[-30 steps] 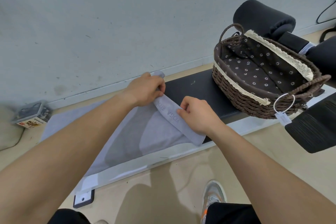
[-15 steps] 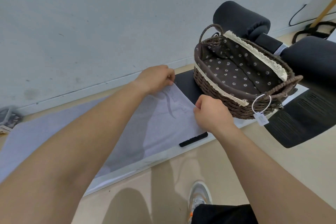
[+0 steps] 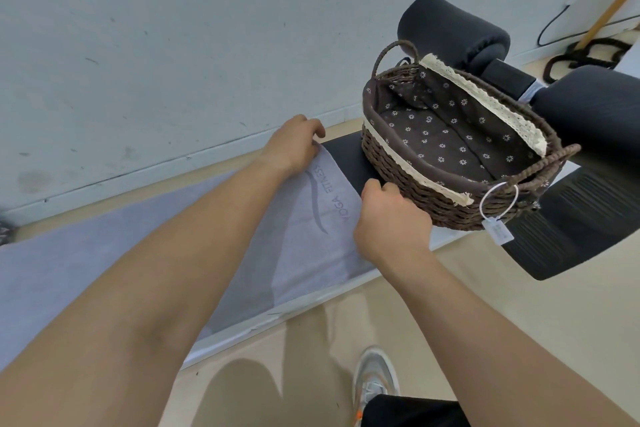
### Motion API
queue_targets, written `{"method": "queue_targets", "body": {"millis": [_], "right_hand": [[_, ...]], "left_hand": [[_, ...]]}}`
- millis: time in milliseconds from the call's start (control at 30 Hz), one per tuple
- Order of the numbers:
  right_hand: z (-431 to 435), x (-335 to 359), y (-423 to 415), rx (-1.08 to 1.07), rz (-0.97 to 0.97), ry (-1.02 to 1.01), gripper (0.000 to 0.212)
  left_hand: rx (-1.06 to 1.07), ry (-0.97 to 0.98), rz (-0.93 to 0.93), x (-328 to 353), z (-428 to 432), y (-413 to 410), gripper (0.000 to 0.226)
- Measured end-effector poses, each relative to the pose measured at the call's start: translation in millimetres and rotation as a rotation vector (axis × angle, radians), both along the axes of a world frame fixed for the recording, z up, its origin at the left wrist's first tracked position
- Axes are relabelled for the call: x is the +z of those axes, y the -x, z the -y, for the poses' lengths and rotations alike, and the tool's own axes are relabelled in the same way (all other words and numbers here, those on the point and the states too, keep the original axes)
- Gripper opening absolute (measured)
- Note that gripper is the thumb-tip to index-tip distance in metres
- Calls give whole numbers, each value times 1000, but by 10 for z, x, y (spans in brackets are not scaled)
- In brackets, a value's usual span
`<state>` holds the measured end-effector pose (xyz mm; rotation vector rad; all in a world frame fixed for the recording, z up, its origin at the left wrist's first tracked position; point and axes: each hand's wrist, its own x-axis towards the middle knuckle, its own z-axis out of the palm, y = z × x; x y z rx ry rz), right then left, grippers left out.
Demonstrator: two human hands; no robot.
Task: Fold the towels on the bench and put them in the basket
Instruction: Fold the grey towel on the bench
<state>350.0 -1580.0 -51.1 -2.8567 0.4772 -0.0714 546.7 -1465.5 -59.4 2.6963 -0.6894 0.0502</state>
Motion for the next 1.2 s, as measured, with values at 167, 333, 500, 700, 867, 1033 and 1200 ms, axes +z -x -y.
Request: {"method": "queue_targets", "body": {"millis": [167,333,500,700,867,1033,1200], "right_hand": [[-142,-35,0,84,34,146,26],[-449,49,-39,236,-3,112,27],[-1007,139,-2,405,-64,8,29],[-1941,203,104,616,-101,-76,38],[-2647,184,240,775,-98,-127,45],[-3137,61,278,882,-90,-130,48],[-3479,-88,260,1031,-53,-84,48]], "left_hand": [[19,140,19,-102,-245,245,52],[150,144,18,-195,-971,686,47],[337,149,-14,-181,-1914,1193,42],[599,170,-40,-99,-3035,1794,40],[845,207,-74,-104,-3802,2180,40],[1082,346,-330,-193,-4323,2378,51],[1037,636,-608,-160,-4486,2476,48]]}}
